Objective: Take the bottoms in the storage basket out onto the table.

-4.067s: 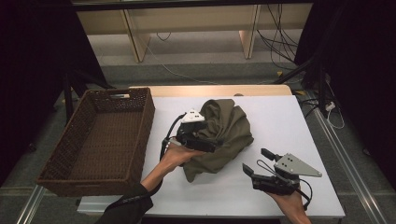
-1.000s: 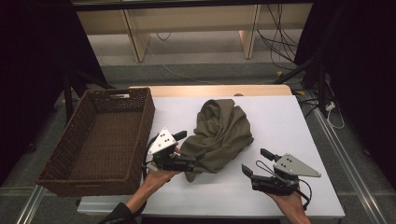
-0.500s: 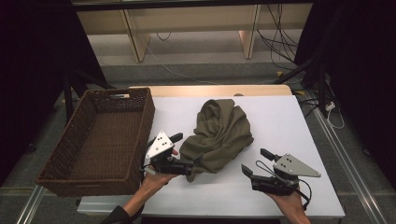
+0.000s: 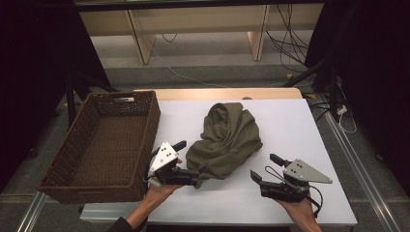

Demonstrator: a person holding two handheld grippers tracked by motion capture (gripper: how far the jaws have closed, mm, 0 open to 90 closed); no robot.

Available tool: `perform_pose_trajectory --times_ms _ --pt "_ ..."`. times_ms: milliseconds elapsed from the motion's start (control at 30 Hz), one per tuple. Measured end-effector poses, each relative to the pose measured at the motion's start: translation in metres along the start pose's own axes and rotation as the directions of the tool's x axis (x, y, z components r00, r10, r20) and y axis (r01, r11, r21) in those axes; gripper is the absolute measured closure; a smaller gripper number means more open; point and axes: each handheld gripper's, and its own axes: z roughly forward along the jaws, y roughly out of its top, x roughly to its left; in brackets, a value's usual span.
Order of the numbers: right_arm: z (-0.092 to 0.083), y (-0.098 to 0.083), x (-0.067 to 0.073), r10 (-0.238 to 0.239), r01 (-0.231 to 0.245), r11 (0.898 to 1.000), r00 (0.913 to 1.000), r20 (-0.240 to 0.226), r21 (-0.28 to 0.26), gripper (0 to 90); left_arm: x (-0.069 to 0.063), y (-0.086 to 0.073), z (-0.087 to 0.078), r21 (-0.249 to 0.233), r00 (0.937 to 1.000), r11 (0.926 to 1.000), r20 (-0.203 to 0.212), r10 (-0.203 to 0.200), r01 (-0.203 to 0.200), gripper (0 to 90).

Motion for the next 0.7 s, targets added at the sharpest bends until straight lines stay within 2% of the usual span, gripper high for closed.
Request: perform_pose_trajectory --times_ms 300,700 --pt "0.0002 -0.0001 -0.0001 0.0 0.0 1.0 1.0 0.0 0.0 16.9 0.0033 -0.0001 -0.0012 -0.009 0.9995 0.9997 -0.019 -0.024 0.024 0.0" --pt "0.0004 -0.0001 -0.0001 0.0 0.0 1.0 1.0 0.0 0.001 16.8 0.0048 -0.0004 -0.0018 -0.02 0.9988 0.9994 -0.04 -0.029 0.028 0.0"
